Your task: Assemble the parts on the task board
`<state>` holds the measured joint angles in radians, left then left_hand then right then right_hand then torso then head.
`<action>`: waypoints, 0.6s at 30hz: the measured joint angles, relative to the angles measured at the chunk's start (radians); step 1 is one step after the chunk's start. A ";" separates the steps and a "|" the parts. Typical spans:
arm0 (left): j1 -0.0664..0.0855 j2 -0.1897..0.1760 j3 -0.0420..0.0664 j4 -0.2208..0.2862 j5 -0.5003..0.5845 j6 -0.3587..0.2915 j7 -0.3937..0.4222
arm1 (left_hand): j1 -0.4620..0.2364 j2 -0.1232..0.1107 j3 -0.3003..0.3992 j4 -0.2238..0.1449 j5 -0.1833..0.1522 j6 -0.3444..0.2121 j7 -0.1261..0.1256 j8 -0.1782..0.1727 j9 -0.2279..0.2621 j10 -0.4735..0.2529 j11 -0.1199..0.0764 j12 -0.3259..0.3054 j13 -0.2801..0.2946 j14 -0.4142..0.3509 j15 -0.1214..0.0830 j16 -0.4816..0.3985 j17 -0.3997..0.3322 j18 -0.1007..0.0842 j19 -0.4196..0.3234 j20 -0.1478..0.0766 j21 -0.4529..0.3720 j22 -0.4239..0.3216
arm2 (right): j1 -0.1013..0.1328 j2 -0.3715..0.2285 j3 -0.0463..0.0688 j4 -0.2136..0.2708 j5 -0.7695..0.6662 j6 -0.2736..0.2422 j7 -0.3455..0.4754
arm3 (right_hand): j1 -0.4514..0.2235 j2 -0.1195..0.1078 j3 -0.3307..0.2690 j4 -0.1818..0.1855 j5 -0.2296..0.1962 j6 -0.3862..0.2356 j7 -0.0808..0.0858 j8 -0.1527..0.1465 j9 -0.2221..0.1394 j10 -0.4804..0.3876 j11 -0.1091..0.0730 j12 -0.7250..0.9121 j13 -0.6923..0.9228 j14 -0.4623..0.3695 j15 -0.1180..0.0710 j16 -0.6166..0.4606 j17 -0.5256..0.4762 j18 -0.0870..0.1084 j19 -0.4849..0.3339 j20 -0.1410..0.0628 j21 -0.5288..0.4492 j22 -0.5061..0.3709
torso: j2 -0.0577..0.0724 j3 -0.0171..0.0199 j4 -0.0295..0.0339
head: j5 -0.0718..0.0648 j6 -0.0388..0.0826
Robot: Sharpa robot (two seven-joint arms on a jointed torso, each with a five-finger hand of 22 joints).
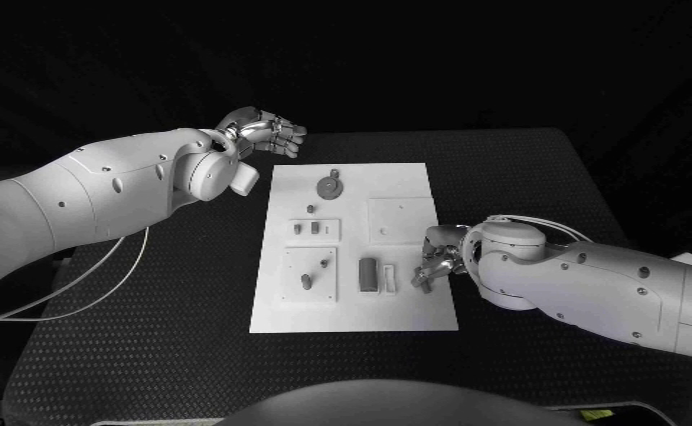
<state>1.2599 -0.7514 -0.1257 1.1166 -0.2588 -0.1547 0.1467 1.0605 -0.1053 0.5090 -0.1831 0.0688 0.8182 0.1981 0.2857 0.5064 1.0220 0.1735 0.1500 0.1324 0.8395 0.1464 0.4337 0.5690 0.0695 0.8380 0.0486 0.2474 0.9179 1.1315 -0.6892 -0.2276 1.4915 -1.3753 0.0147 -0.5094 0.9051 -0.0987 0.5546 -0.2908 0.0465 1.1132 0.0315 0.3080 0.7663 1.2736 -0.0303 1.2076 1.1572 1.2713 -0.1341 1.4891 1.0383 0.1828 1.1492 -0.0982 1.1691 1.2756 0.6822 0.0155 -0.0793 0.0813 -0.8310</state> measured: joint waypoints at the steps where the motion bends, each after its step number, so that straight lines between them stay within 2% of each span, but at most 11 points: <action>1: 0.000 -0.001 0.000 0.000 0.000 0.000 0.000 | 0.000 0.000 0.000 0.000 0.000 0.000 0.000 0.000 0.000 0.000 0.000 0.000 0.000 0.000 0.000 0.000 0.001 0.000 0.000 0.000 0.000 0.000 | 0.000 0.000 0.000 0.000 -0.003 0.003 0.000 | 0.000 0.000 -0.001 0.001 0.000 0.000 0.000 0.000 0.000 -0.004 0.000 0.000 0.000 -0.001 0.001 0.000 -0.001 0.000 0.000 0.000 0.000 0.000 | 0.000 0.0000 0.0001 | 0.000 0.000; 4: 0.000 -0.001 0.000 0.000 0.000 0.000 0.000 | 0.000 0.000 0.000 0.000 0.000 0.000 0.000 0.000 0.000 0.000 0.000 0.000 0.000 0.000 0.000 0.000 0.001 0.000 0.000 0.000 0.000 0.000 | 0.000 0.001 0.001 0.001 -0.006 0.007 -0.001 | 0.002 0.003 -0.007 0.001 0.000 0.000 0.000 0.000 0.000 -0.007 0.000 -0.005 -0.002 -0.005 0.002 0.000 -0.005 0.000 -0.003 0.000 0.000 0.000 | 0.000 0.0000 -0.0003 | 0.000 -0.001; 7: 0.000 -0.001 0.000 0.000 0.000 0.000 0.000 | 0.000 0.000 0.000 0.000 0.000 0.000 0.000 0.000 0.000 0.000 0.000 0.000 0.000 0.000 0.000 0.000 0.001 0.000 0.000 0.000 0.000 0.000 | 0.000 0.000 0.001 0.001 -0.001 0.005 -0.001 | 0.002 0.022 -0.007 0.001 0.000 -0.001 -0.001 0.000 0.000 -0.007 0.000 -0.005 -0.002 -0.007 0.000 0.000 -0.005 0.000 -0.005 0.001 0.000 0.000 | 0.000 -0.0001 -0.0005 | 0.001 -0.003; 10: 0.000 -0.001 0.000 0.000 0.000 0.000 0.000 | 0.000 0.000 0.000 0.000 0.000 0.000 0.000 0.000 0.000 0.000 0.000 0.000 0.000 0.000 0.000 0.000 0.001 0.000 0.000 0.000 0.000 0.000 | 0.000 -0.002 0.001 0.000 0.022 -0.003 0.000 | 0.002 0.027 -0.007 0.001 0.000 -0.002 -0.002 0.000 0.000 -0.007 0.000 -0.005 -0.002 -0.007 0.000 0.000 -0.005 0.000 -0.005 0.002 0.000 0.000 | 0.000 0.0000 -0.0005 | 0.001 -0.004; 12: 0.000 -0.001 0.000 0.000 0.000 0.000 0.000 | 0.000 0.000 0.000 0.000 0.000 0.000 0.000 0.000 0.000 0.000 0.000 0.000 0.000 0.000 0.000 0.000 0.001 0.000 0.000 0.000 0.000 0.000 | 0.000 -0.005 0.001 -0.002 0.043 -0.011 0.002 | 0.003 0.028 -0.007 0.001 0.000 -0.002 -0.002 0.000 0.000 -0.007 0.000 -0.005 -0.002 -0.007 0.000 0.000 -0.005 0.000 -0.005 0.002 0.000 0.000 | 0.000 0.0001 -0.0004 | 0.001 -0.004; 14: 0.000 -0.001 0.000 0.000 0.000 0.001 0.000 | 0.000 0.000 0.000 0.000 0.000 0.000 0.000 0.000 0.000 0.000 0.000 0.000 0.000 0.000 0.000 0.000 0.001 0.000 0.000 0.000 0.000 0.000 | 0.000 -0.010 0.000 -0.003 0.080 -0.027 0.005 | 0.014 0.039 -0.002 0.000 0.000 -0.003 -0.003 0.000 -0.001 -0.007 0.000 -0.005 -0.002 -0.008 0.001 0.000 -0.004 -0.001 -0.005 0.002 0.000 0.000 | 0.000 0.0002 -0.0003 | 0.002 -0.005; 18: 0.000 -0.001 0.000 0.000 0.000 0.001 0.000 | 0.000 0.000 0.000 0.000 0.000 0.000 0.000 0.000 -0.001 0.000 0.000 0.000 0.000 0.000 0.000 0.000 0.001 0.000 0.000 0.000 0.000 0.000 | -0.002 -0.021 -0.002 0.001 0.140 -0.064 0.010 | 0.014 0.039 0.022 0.023 -0.004 -0.012 -0.006 0.000 -0.009 -0.011 0.003 -0.005 0.007 -0.009 0.002 0.000 0.005 -0.001 -0.007 0.003 0.000 -0.001 | 0.000 0.0004 -0.0001 | 0.003 -0.007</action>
<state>1.2599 -0.7526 -0.1257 1.1164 -0.2588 -0.1541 0.1466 1.0605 -0.1053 0.5091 -0.1832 0.0688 0.8182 0.1981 0.2857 0.5056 1.0221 0.1735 0.1501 0.1325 0.8396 0.1464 0.4337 0.5699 0.0690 0.8380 0.0486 0.2474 0.9176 1.1293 -0.7099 -0.2298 1.4924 -1.2349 -0.0489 -0.4993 0.9192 -0.0601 0.5763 -0.2681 0.0426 1.1012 0.0257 0.3077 0.7575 1.2629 -0.0273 1.2030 1.1641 1.2623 -0.1320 1.4891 1.0435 0.1818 1.1424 -0.0948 1.1686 1.2745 0.6823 0.0159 -0.0794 0.0845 -0.8376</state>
